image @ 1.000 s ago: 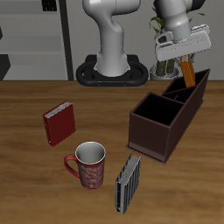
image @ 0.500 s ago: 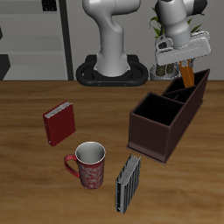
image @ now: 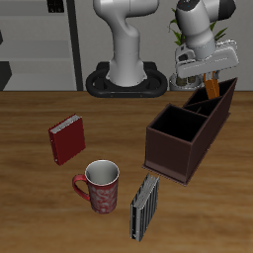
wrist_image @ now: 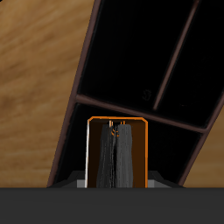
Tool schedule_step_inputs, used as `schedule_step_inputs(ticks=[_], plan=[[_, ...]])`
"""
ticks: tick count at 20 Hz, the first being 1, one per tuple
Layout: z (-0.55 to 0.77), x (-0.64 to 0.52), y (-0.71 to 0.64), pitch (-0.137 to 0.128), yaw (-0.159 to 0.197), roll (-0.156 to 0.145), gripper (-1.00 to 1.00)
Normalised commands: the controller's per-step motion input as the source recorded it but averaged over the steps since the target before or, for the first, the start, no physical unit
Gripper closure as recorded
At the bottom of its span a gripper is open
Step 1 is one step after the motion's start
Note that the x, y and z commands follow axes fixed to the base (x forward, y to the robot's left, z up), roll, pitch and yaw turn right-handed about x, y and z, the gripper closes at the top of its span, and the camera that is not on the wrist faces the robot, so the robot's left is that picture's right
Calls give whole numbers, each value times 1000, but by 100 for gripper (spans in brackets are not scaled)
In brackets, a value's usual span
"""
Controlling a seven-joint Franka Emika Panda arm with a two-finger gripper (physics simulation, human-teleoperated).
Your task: Place the orange book into the left desk caddy's left compartment and place the striped book into the left desk caddy's right compartment and place the red book into the left desk caddy's right compartment
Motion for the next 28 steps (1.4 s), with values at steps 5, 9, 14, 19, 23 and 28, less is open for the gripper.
schedule_step_inputs(ticks=[5, 9, 14, 19, 23, 28], plan=[[1, -96, 20, 22, -16, 15, -100], [52, -26, -4, -3, -4, 3, -100], [128, -34, -58, -21, -5, 4, -100], [273, 54, -179, -40, 0, -12, -100], [467, 279, -394, -31, -4, -57, -100], [580, 506, -617, -6, -36, -90, -100]])
